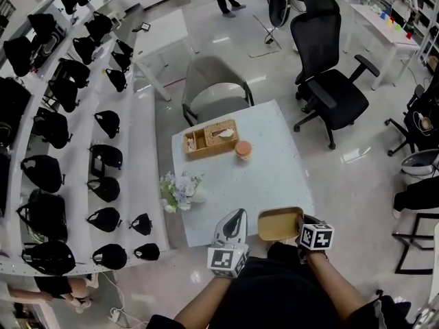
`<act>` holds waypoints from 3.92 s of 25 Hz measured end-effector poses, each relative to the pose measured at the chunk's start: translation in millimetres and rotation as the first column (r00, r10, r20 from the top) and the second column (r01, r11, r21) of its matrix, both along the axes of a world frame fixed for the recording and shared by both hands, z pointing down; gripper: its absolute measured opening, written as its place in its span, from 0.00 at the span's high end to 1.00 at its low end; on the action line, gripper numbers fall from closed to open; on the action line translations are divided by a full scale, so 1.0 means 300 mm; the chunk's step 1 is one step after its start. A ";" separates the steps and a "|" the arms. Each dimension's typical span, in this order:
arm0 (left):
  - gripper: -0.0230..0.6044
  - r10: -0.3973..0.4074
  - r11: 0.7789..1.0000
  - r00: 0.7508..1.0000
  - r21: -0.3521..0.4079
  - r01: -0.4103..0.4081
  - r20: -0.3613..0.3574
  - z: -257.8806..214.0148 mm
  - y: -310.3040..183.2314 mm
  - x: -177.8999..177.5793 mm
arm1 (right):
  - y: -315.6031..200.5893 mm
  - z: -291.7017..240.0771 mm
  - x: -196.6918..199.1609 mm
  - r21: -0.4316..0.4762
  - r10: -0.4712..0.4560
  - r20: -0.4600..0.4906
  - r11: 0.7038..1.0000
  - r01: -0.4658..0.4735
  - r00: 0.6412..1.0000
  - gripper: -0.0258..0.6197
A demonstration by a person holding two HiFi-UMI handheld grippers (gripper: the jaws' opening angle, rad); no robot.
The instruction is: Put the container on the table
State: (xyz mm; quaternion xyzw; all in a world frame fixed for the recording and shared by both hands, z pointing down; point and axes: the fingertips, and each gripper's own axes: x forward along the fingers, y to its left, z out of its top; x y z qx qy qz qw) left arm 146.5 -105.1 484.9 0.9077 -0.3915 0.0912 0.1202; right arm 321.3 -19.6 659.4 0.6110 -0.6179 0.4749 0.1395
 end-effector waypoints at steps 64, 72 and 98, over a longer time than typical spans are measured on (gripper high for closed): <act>0.95 -0.238 0.925 0.971 -0.296 0.236 0.032 0.463 -0.320 -0.302 | -0.483 0.803 -0.357 -0.296 -0.260 0.028 0.920 0.256 0.965 0.92; 0.95 -0.248 0.921 0.968 -0.301 0.247 0.037 0.481 -0.318 -0.324 | -0.503 0.824 -0.357 -0.300 -0.285 0.018 0.913 0.277 0.958 0.92; 0.95 -0.285 0.934 0.958 -0.221 0.279 0.004 0.364 -0.301 -0.329 | -0.480 0.647 -0.348 -0.228 -0.363 0.009 0.906 0.356 0.932 0.79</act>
